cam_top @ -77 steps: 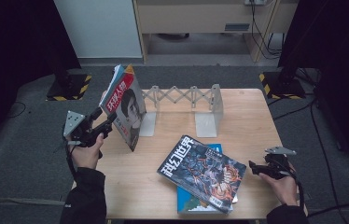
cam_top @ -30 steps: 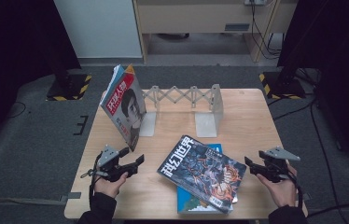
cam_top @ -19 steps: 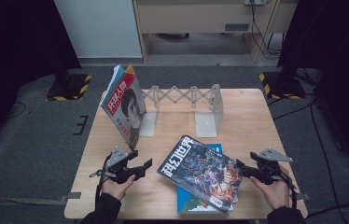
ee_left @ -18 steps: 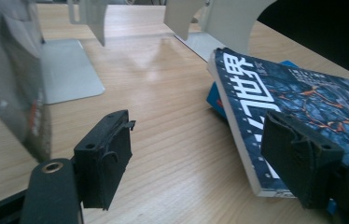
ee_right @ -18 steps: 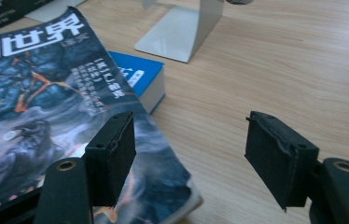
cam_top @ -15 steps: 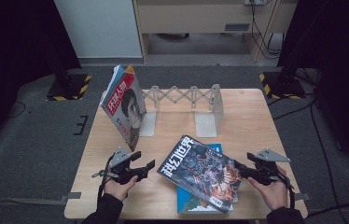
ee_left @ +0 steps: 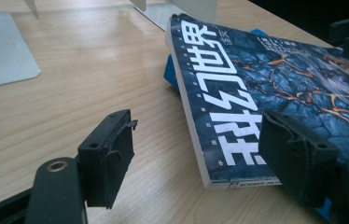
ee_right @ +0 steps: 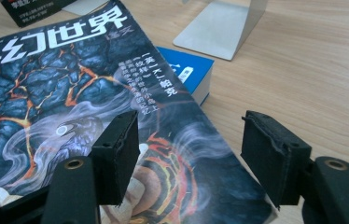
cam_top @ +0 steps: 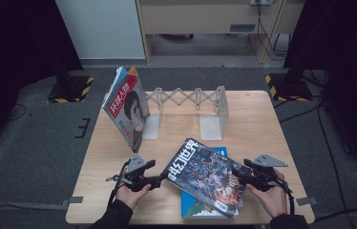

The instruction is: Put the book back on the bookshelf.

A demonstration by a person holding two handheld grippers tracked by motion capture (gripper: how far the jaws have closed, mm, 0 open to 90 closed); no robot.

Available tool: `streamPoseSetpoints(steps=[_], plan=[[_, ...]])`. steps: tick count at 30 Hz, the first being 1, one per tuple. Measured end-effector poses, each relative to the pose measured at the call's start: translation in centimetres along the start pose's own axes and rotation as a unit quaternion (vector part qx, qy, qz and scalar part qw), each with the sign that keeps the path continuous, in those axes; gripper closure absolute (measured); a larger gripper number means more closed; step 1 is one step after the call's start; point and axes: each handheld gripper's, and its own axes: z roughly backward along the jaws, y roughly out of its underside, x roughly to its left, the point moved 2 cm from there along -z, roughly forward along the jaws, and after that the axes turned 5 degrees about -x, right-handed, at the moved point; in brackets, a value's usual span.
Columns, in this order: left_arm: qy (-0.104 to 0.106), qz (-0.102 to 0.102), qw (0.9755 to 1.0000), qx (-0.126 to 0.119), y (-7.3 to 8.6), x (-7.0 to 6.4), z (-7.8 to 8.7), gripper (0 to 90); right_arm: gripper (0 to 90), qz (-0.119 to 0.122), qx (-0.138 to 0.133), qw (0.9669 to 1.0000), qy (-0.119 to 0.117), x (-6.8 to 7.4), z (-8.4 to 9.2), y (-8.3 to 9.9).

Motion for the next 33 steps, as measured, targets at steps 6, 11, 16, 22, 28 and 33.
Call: streamPoseSetpoints(steps=[6, 11, 16, 22, 28, 33], plan=[[0.013, 0.009, 0.9998, 0.015, 0.5, -0.3, -0.5, 25.9, 36.7, 0.004, 0.007, 0.9999, -0.010, 0.6, -0.4, 0.1], [0.026, 0.021, 0.9992, 0.022, 0.8, -0.6, -1.0, 25.8, 36.5, 0.000, 0.007, 0.9998, -0.018, 1.0, -0.6, 0.2], [0.043, 0.031, 0.9983, 0.024, 0.9, -1.3, -1.8, 24.1, 36.4, -0.003, 0.004, 0.9998, -0.020, 1.1, -0.7, 0.2], [0.058, 0.050, 0.9966, 0.029, 1.1, -1.6, -2.5, 22.2, 36.5, -0.003, 0.008, 0.9997, -0.023, 1.2, -0.9, 0.3], [0.077, 0.075, 0.9937, 0.032, 1.3, -1.3, -2.9, 20.1, 35.8, -0.001, 0.010, 0.9996, -0.025, 1.3, -1.2, 0.3], [0.092, 0.091, 0.9909, 0.037, 1.4, -1.2, -3.3, 20.0, 34.9, -0.001, 0.011, 0.9996, -0.026, 1.3, -1.3, 0.4]])
